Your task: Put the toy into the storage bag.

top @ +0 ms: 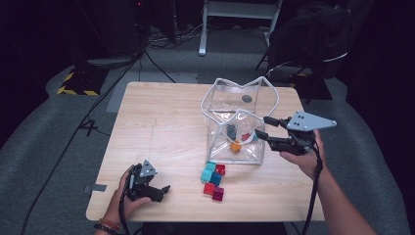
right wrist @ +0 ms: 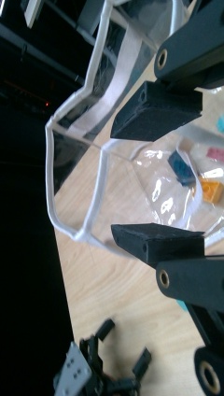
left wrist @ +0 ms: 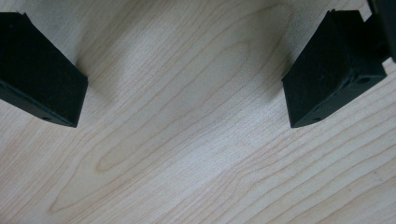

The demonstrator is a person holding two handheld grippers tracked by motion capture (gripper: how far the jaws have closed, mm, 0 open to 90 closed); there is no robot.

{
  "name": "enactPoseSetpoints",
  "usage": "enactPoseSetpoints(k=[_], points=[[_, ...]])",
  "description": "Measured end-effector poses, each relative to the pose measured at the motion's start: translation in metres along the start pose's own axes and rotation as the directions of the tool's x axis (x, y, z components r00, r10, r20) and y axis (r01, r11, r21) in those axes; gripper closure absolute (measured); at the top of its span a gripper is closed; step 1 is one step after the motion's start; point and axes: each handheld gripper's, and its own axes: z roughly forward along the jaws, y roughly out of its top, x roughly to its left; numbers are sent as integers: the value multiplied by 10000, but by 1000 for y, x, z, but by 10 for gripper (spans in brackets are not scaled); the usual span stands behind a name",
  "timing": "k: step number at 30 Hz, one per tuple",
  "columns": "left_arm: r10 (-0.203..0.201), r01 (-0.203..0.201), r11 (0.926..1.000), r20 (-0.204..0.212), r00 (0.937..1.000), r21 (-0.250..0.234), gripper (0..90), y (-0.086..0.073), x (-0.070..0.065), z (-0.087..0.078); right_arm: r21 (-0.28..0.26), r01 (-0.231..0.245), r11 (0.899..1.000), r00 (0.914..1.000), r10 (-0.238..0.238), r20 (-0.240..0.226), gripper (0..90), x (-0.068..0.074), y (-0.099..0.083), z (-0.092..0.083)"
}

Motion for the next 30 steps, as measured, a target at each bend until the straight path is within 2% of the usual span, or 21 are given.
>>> enactPoseSetpoints(k=[7, 11, 17, 20, 24, 30], points=[[-1, 1, 10000, -1, 10000, -2, 1, 0, 0, 0, 280, 165, 9995, 9982, -149, -578, 469, 21, -18, 5], [-4, 4, 10000, 0, 10000, -1, 2, 0, 0, 0, 532, 94, 9985, 9969, -52, -780, 469, 33, -34, 12], [-27, 27, 10000, 13, 10000, -5, 2, 0, 0, 0, 969, -38, 9953, 9903, 172, -1377, 469, 52, -59, 28], [-17, 17, 10000, 9, 10000, -3, 2, 0, 0, 0, 1219, -145, 9924, 9866, 340, -1597, 467, 58, -72, 37], [-67, 67, 10000, -4, 10000, -2, 3, -1, -1, 0, 1530, -373, 9875, 9771, 681, -2017, 464, 65, -89, 48], [-72, 72, 10000, -2, 10000, 0, 3, 0, -1, 0, 2080, 68, 9781, 9641, 488, -2610, 459, 87, -113, 63]])
